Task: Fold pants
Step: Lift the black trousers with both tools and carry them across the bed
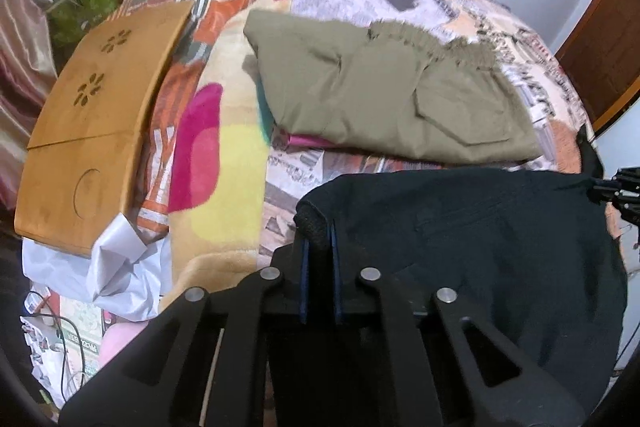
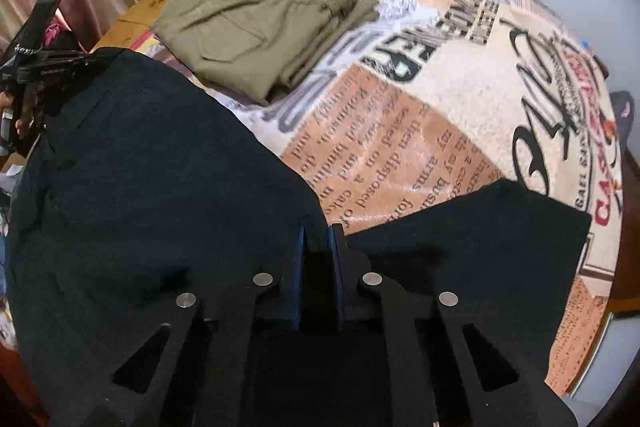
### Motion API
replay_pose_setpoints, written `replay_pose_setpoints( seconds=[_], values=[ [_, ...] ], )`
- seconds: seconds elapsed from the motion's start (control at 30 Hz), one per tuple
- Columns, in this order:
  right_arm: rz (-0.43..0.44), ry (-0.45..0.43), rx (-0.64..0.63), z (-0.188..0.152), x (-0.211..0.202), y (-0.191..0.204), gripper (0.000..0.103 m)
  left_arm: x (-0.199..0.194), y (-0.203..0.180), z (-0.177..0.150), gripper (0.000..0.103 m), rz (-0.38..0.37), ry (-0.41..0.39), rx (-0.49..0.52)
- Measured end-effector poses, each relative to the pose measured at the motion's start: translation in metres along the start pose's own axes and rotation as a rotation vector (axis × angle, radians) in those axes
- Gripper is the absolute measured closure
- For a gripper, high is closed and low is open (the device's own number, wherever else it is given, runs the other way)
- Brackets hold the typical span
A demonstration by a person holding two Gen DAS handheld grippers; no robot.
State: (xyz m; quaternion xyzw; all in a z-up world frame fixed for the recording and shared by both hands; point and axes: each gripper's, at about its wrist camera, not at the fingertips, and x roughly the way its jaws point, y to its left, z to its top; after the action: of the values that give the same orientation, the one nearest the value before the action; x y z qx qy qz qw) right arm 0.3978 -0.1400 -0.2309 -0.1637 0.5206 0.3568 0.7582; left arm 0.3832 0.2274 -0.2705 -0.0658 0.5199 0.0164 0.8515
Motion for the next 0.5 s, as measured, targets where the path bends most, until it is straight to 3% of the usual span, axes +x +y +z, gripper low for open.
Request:
replay_pose_setpoints(
  seconds=[0.27,0.5],
  values=[
    [-0.054,-0.082,0.021,-0.006,-0.052,0.023,0.096,-0.065,-0.016,-0.004,0.095,-0.022,-0.113,0.026],
    [-0.087,-0.142,0.034,-0.027,-0.092,0.049,0.097,-0.124,-0.034,-0.027,0.096,-0.06,-0.19,0.059]
  ],
)
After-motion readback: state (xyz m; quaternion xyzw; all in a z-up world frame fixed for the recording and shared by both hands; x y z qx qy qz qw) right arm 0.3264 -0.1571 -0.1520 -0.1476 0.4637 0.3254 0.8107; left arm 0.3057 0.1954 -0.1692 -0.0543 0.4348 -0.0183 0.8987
